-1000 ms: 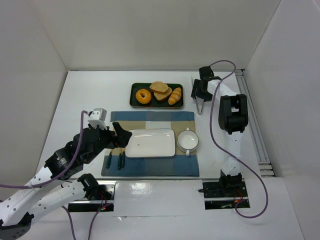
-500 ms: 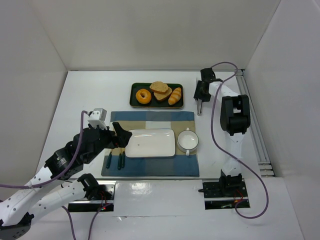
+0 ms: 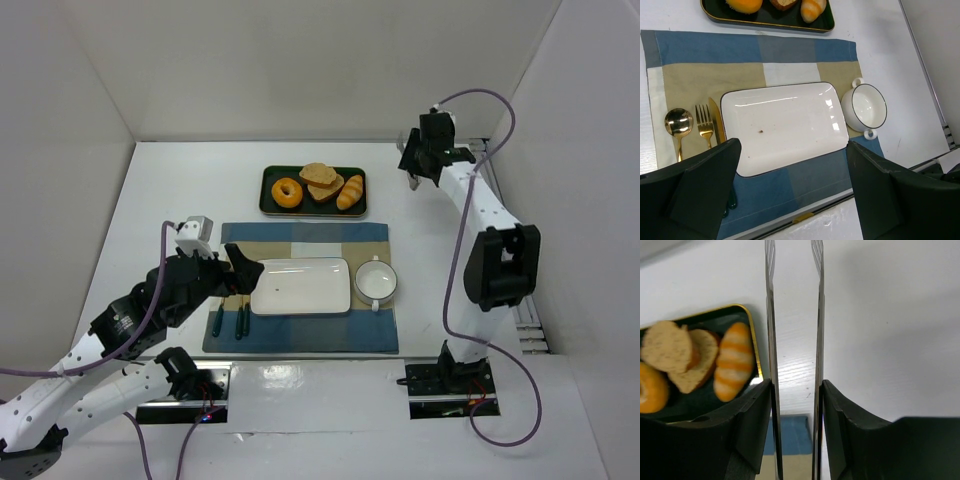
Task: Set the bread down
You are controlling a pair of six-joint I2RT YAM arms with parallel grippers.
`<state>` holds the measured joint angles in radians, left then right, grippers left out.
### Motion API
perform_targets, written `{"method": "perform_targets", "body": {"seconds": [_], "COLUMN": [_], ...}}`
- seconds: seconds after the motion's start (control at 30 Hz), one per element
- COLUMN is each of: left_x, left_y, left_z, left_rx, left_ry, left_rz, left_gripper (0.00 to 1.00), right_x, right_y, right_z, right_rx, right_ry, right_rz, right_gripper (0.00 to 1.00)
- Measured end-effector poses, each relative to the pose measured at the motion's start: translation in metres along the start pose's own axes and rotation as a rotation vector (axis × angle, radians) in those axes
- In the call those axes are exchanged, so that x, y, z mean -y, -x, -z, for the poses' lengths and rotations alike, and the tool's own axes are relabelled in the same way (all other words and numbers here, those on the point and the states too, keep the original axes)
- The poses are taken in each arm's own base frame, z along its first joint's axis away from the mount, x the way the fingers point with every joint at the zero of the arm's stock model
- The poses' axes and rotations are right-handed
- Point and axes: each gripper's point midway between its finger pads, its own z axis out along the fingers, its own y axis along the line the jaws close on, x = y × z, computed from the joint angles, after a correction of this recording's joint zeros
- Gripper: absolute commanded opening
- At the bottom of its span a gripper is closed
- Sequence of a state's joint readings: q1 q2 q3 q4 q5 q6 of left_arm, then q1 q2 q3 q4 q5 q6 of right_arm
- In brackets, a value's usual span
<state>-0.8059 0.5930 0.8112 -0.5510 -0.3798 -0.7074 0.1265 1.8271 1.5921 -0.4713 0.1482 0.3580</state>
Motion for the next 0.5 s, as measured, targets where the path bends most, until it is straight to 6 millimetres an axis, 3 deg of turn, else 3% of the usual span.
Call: {"method": "perform_targets", "body": {"seconds": [0.1, 0.17, 0.4, 0.5], "left_x": [0.000, 0.000, 0.000, -0.001], "left_y": [0.002, 0.002, 0.004, 0.004], "left_z": [0.000, 0.000, -0.004, -0.005], "left_rx": [0.008, 0.011, 0.023, 0.030], "left_ry": [0.002, 0.003, 0.009, 0.014], "left_rz": [0.002, 0.003, 0.007, 0.008], "left_gripper": [1.00, 1.00, 1.00, 1.00], "right_x": [-0.016, -0.026, -0.065, -0.087], "right_y": [0.015, 0.010, -0.051, -0.063], "right_z": [0.037, 0.058, 0.135, 0.171], "right_rx": [0.070, 0.092, 0.093, 0.116], "right_ry": [0.050, 0.082, 0.243, 0.323], "right_rz": [0.007, 0.021, 0.085, 0.105], "right_gripper": [0.50, 0.50, 0.50, 0.50]}}
